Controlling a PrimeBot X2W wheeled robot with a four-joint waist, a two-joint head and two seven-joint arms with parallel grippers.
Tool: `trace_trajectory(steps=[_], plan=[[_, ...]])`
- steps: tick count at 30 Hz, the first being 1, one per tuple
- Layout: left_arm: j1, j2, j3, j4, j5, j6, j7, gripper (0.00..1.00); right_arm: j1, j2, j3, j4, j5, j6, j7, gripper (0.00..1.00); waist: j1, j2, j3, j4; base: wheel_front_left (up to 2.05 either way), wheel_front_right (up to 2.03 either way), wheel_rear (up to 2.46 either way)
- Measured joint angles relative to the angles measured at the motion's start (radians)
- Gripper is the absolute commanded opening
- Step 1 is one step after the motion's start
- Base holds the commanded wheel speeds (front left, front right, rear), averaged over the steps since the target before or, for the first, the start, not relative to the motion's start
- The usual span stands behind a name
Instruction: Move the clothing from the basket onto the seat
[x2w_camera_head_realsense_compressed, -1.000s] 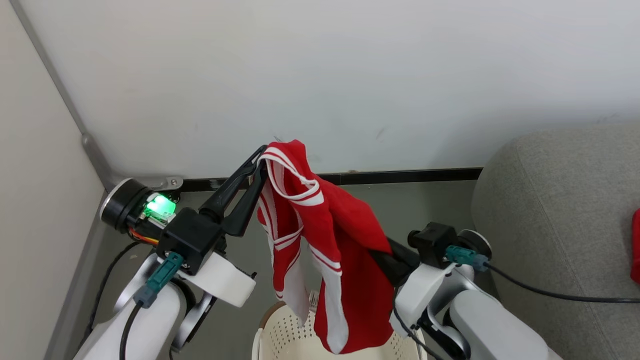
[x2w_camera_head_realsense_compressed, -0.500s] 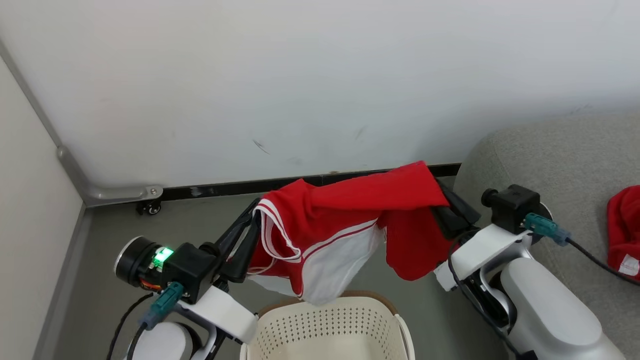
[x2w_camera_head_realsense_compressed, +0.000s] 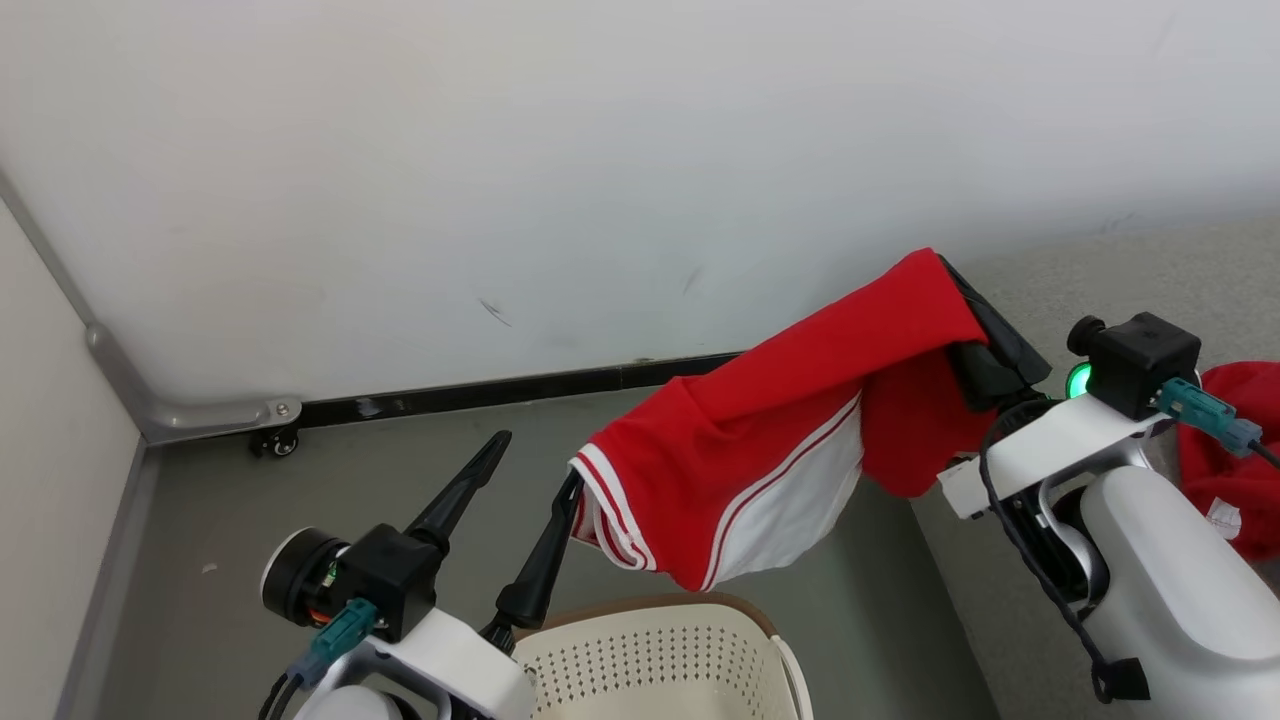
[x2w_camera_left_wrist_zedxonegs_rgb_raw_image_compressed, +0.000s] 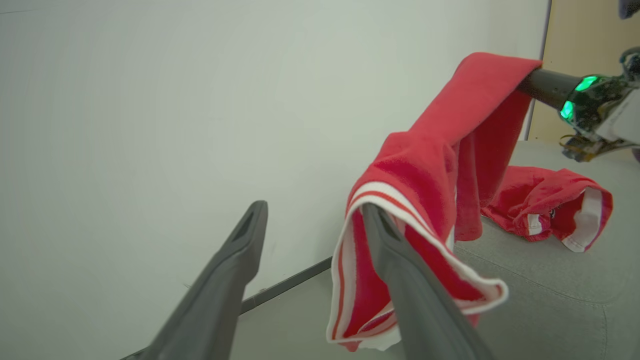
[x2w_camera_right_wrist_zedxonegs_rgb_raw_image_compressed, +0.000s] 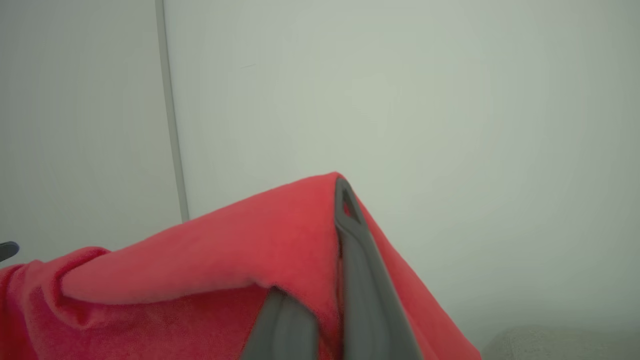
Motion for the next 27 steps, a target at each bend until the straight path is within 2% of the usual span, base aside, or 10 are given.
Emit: trace_trajectory(steps=[6, 21, 27], plan=[[0.007, -0.011, 0.000, -0.005, -0.009, -0.006, -0.009, 1.00, 0.004, -0.023, -0.030, -0.027, 0.000, 0.000, 0.000, 0.00, 0.0000, 0.0000, -0.009, -0.011, 0.00, 0.00, 0.00], [0.025, -0.031, -0.050, -0.043, -0.023, -0.066, -0.017, 1.00, 0.083, -0.097, -0.145, -0.121, -0.045, 0.000, 0.040, 0.00, 0.0000, 0.0000, -0.016, -0.055, 0.00, 0.00, 0.00], [0.027, -0.033, -0.064, -0.048, -0.023, -0.077, -0.022, 1.00, 0.119, -0.109, -0.196, -0.175, -0.070, 0.000, 0.069, 0.00, 0.0000, 0.0000, -0.015, -0.082, 0.00, 0.00, 0.00]])
